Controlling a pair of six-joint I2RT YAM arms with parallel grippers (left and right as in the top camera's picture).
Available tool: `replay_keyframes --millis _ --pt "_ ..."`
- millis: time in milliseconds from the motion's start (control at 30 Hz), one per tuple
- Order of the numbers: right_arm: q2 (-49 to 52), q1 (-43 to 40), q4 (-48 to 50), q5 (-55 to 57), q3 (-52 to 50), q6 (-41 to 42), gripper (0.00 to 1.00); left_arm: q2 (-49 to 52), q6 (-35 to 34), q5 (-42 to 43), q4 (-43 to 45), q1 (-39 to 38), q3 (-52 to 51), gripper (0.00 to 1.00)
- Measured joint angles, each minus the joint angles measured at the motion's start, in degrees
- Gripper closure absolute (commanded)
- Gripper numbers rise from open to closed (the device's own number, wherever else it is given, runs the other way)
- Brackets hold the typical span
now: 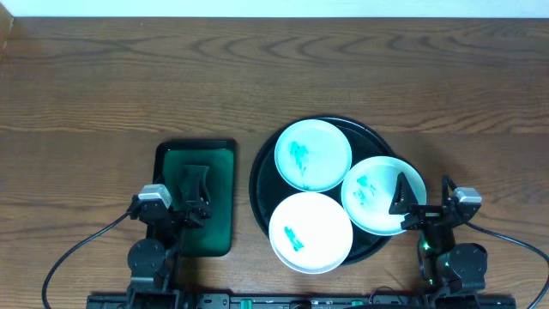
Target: Clean dirty plates on tray and stack at the side
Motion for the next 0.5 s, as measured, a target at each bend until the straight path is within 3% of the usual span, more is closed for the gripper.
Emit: replay_keyframes --millis 200,500 --pt "0.02 0.0 0.0 0.0 0.0 0.0 0.01 5.64 -1.36 5.31 -0.76 0.0 0.72 0.15" --pt "0.09 0.0 0.02 0.0 0.0 0.0 0.01 22.67 -1.95 10.23 -15.37 0.0 11.74 0.15"
